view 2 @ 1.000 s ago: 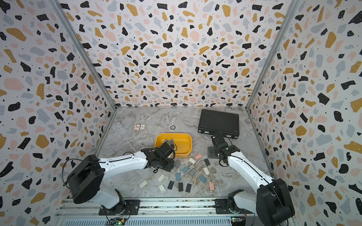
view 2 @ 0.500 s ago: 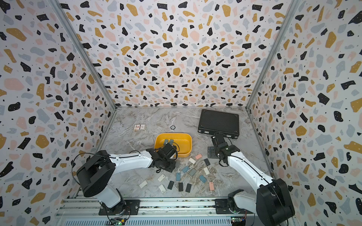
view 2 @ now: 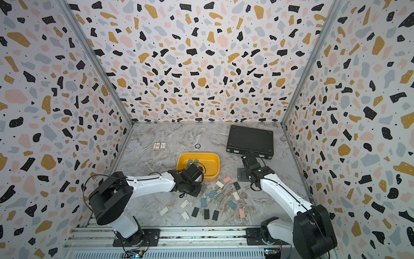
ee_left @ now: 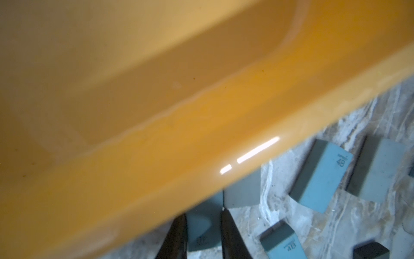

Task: Put the eraser in the storage box
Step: Pick up the eraser from the center of the board.

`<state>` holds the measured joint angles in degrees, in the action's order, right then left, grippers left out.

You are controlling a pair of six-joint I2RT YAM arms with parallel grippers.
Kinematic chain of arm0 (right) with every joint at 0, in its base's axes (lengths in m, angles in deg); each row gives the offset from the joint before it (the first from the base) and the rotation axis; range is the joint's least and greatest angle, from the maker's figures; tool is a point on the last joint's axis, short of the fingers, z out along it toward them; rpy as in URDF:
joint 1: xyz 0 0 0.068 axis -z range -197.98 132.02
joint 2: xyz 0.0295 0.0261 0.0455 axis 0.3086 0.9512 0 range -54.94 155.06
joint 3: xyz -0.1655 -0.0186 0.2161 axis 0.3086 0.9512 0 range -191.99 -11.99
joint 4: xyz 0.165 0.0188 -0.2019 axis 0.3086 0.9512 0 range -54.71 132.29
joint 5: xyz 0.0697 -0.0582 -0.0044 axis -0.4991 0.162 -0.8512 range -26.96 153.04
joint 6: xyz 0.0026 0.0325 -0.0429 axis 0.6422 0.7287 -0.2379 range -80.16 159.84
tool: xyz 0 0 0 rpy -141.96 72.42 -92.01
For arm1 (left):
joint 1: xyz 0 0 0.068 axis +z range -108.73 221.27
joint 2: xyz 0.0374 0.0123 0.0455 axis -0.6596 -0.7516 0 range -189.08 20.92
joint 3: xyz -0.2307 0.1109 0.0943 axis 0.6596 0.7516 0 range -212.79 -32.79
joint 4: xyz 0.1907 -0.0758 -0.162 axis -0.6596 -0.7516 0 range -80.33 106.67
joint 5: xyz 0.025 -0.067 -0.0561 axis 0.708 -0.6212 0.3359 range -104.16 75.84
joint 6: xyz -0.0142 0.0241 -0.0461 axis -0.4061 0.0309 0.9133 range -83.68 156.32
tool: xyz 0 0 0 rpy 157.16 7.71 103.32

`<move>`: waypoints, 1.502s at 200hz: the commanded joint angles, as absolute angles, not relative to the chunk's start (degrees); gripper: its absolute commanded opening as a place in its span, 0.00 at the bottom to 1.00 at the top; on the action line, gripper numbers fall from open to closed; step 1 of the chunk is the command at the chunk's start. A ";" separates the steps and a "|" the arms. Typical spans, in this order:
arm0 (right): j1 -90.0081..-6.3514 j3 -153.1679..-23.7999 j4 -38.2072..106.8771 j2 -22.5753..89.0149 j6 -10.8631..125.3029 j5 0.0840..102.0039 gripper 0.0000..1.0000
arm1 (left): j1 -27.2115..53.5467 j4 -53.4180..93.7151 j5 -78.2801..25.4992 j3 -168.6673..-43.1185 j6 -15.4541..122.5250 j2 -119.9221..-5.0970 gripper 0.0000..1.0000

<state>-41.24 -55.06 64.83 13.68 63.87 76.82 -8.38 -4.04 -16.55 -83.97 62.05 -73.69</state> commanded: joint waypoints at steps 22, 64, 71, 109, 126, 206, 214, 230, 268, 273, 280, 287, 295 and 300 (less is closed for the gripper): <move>-41.53 -54.81 65.97 13.37 63.66 77.44 0.95 | -8.73 -7.33 -13.44 -84.38 61.02 -70.12 0.23; -41.53 -54.77 65.98 13.35 63.66 77.46 0.95 | -8.66 -8.92 -12.23 -84.56 60.69 -69.17 0.23; -41.52 -54.79 66.04 13.34 63.67 77.46 0.95 | -8.66 -9.00 -12.23 -84.47 60.67 -69.17 0.23; -41.52 -54.71 65.83 13.36 63.75 77.36 0.95 | -8.66 -8.93 -11.88 -83.55 61.15 -68.19 0.25; -41.46 -54.71 65.86 13.52 63.81 77.27 0.95 | -8.70 -8.80 -11.96 -83.50 61.02 -69.17 0.26; -41.51 -54.75 65.97 13.52 63.67 77.46 0.95 | -8.74 -8.21 -11.55 -83.47 61.15 -72.58 0.32; -41.46 -54.70 66.00 13.52 63.66 77.48 0.95 | -8.74 -8.14 -11.60 -83.41 61.18 -72.86 0.34; -41.49 -54.71 66.00 13.52 63.67 77.48 0.95 | -8.83 -8.21 -11.61 -83.50 61.20 -73.37 0.39; -41.53 -54.71 65.85 13.61 63.73 77.42 0.95 | -9.34 -8.77 -11.26 -84.09 61.11 -74.43 0.44; -41.53 -54.71 65.88 13.61 63.68 77.37 0.95 | -9.36 -8.82 -11.22 -84.12 61.08 -74.57 0.43; -41.52 -54.71 65.86 13.61 63.72 77.44 0.95 | -9.44 -8.74 -11.22 -84.21 61.05 -74.70 0.42; -41.53 -54.71 65.89 13.59 63.67 77.43 0.95 | -9.53 -8.66 -11.17 -84.21 61.10 -74.86 0.40; -41.52 -54.80 65.87 13.53 63.74 77.37 0.95 | -9.53 -8.50 -11.26 -84.18 61.09 -75.07 0.36; -41.53 -54.80 65.89 13.52 63.66 77.33 0.95 | -9.53 -8.51 -11.26 -84.22 61.09 -75.13 0.33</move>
<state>-41.24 -55.00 64.83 13.68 63.87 76.82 -9.17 -8.57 -11.35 -83.94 61.40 -73.45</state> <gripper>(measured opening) 0.947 0.379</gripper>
